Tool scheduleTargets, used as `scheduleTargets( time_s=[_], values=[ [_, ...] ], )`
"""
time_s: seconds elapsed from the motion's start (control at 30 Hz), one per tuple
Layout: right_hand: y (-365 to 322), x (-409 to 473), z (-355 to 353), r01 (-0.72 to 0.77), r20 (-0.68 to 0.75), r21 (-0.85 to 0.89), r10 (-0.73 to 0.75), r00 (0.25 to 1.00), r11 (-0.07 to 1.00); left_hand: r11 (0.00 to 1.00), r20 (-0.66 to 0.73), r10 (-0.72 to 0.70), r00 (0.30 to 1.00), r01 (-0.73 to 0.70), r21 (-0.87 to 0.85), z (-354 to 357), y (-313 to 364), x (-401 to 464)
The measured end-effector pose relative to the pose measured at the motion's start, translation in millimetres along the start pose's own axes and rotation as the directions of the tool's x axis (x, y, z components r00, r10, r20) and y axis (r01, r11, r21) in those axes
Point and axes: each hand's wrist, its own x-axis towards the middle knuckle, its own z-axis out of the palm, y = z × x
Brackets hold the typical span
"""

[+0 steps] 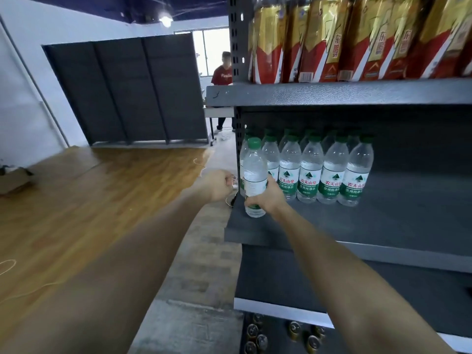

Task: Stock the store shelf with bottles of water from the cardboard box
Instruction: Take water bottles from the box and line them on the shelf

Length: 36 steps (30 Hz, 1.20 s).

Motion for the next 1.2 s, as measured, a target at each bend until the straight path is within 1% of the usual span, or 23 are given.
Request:
scheduleTargets(
  time_s=[0.07, 0.13, 0.23, 0.3, 0.37, 0.43, 0.47, 0.5, 0.53, 0.6, 0.7, 0.77, 0.83, 0.9, 1.0, 1.07, 1.13, 1.2],
  values=[
    [7.4, 6.1, 7.8, 0.005, -0.017, 0.015, -0.005, 1.0, 1.0, 1.0, 0.007, -0.015, 1.0, 0.015, -0.006, 2.5, 0.7, 7.6],
    [23.1, 16.0, 14.4, 0.003, 0.008, 0.035, -0.003, 1.0, 0.999, 1.0, 0.023, -0.027, 0.999, 0.027, 0.002, 7.9, 4.6, 15.4],
    [31.7, 24.7, 14.4, 0.001, 0.156, 0.033, -0.007, 0.988, 0.999, 0.999, 0.057, -0.042, 0.997, 0.042, 0.008, 11.0, 5.7, 25.6],
    [30.0, 34.4, 7.7, 0.034, 0.289, -0.035, -0.022, 0.957, 0.999, 0.998, 0.079, -0.047, 0.996, 0.043, 0.046, 8.3, 7.9, 30.8],
    [24.4, 42.3, -0.4, 0.084, 0.408, -0.089, -0.04, 0.912, 0.992, 0.997, 0.096, -0.061, 0.993, 0.056, 0.048, 7.0, 7.7, 36.6],
    [21.9, 47.5, -5.6, 0.074, 0.474, -0.09, -0.022, 0.88, 0.993, 0.995, 0.109, -0.091, 0.99, 0.086, 0.045, 8.0, 7.3, 39.3],
    [22.8, 48.5, -4.4, 0.056, 0.48, -0.102, 0.0, 0.877, 0.993, 0.994, 0.11, -0.101, 0.989, 0.096, 0.047, 9.4, 6.8, 40.5],
    [23.8, 48.1, -2.7, 0.064, 0.469, -0.101, -0.009, 0.883, 0.993, 0.994, 0.111, -0.104, 0.988, 0.099, 0.051, 11.1, 5.9, 42.1],
    [24.4, 46.9, 0.2, 0.061, 0.44, -0.112, -0.006, 0.898, 0.992, 0.994, 0.113, -0.1, 0.989, 0.094, 0.056, 12.3, 5.3, 43.4],
    [30.1, 45.3, 8.3, 0.092, 0.336, -0.169, -0.03, 0.942, 0.981, 0.996, 0.12, -0.075, 0.99, 0.068, 0.061, 13.6, 5.8, 43.0],
    [30.6, 46.2, 12.8, 0.18, 0.291, -0.217, -0.113, 0.95, 0.959, 0.997, 0.147, -0.078, 0.986, 0.078, 0.006, 11.9, 3.2, 42.4],
    [27.1, 50.3, 9.8, 0.199, 0.295, -0.209, -0.132, 0.946, 0.958, 0.987, 0.166, -0.119, 0.979, 0.136, -0.091, 9.3, -4.0, 44.3],
    [28.9, 55.2, 6.8, 0.145, 0.3, -0.182, -0.086, 0.95, 0.973, 0.968, 0.182, -0.156, 0.971, 0.187, -0.169, 7.0, -11.8, 45.7],
    [31.8, 56.9, 1.7, 0.128, 0.323, -0.181, -0.064, 0.944, 0.975, 0.948, 0.201, -0.139, 0.97, 0.189, -0.257, 2.2, -14.5, 46.4],
    [31.6, 57.6, -4.0, 0.149, 0.384, -0.205, -0.061, 0.921, 0.967, 0.907, 0.218, -0.082, 0.973, 0.163, -0.388, -5.8, -8.4, 47.8],
    [27.4, 57.2, -5.0, 0.15, 0.423, -0.207, -0.05, 0.905, 0.967, 0.864, 0.194, -0.097, 0.976, 0.179, -0.47, -4.6, -1.6, 52.4],
    [25.2, 56.8, -2.3, 0.167, 0.431, -0.223, -0.057, 0.9, 0.96, 0.834, 0.133, -0.143, 0.981, 0.192, -0.517, 1.6, 5.2, 57.3],
    [25.9, 56.3, 1.4, 0.176, 0.429, -0.226, -0.064, 0.901, 0.958, 0.855, 0.05, -0.179, 0.983, 0.18, -0.486, 10.1, 10.1, 63.2]
  ],
)
